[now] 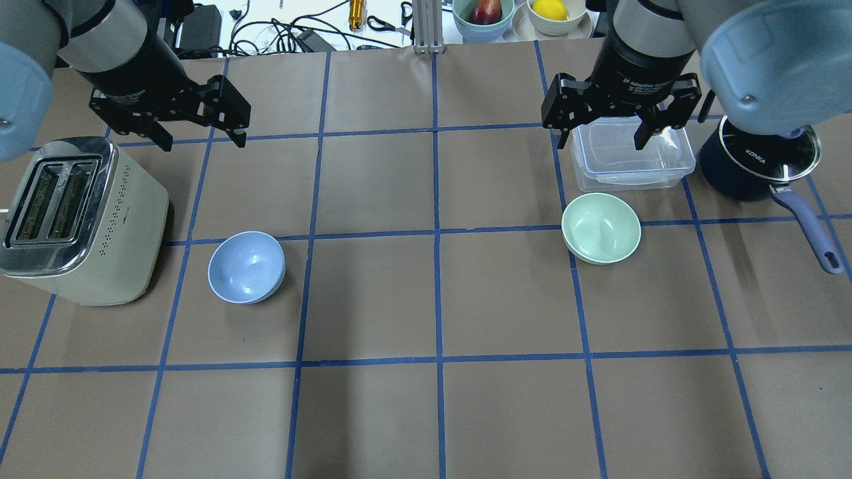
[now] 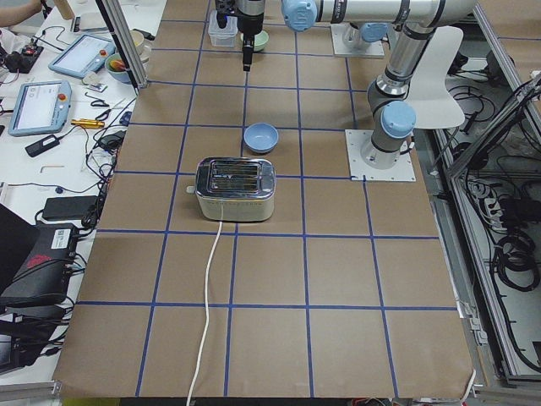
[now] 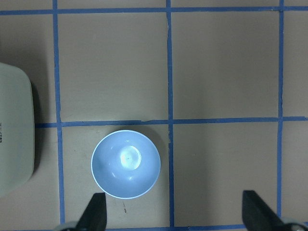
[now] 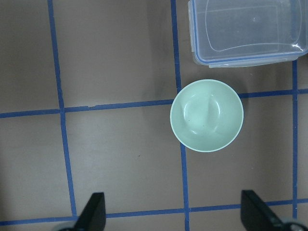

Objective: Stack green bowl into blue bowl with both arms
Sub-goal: 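Move the left gripper down toward the light blue bowl, then grasp the rim of the light blue bowl with the left gripper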

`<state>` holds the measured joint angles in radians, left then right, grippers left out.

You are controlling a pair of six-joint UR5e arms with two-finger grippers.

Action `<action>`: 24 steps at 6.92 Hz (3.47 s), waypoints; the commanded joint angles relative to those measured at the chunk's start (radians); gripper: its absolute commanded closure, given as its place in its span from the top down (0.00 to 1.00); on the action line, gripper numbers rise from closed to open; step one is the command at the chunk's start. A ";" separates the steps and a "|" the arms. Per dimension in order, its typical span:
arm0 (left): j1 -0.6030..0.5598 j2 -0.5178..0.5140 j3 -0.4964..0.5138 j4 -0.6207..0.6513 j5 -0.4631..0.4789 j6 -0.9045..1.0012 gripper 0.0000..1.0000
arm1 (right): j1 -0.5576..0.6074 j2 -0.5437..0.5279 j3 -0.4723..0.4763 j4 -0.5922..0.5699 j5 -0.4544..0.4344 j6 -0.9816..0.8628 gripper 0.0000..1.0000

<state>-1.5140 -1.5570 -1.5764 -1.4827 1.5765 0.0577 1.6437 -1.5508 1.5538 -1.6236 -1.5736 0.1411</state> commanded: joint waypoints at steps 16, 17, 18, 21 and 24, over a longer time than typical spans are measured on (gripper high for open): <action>0.204 -0.158 -0.459 0.361 0.020 0.116 1.00 | 0.005 0.000 0.000 0.004 -0.005 0.000 1.00; 0.209 -0.178 -0.468 0.380 0.023 0.116 1.00 | 0.005 0.000 0.000 0.004 -0.005 0.000 1.00; 0.219 -0.204 -0.468 0.400 0.022 0.116 1.00 | 0.005 0.001 0.002 0.002 -0.005 0.000 1.00; 0.235 -0.258 -0.470 0.484 0.017 0.117 0.28 | 0.005 0.000 0.000 0.004 -0.005 0.000 1.00; 0.233 -0.227 -0.465 0.412 0.019 0.119 0.00 | 0.005 0.000 -0.001 0.004 -0.005 0.000 1.00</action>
<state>-1.2794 -1.7959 -2.0464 -1.0465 1.5951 0.1762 1.6490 -1.5508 1.5532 -1.6199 -1.5785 0.1411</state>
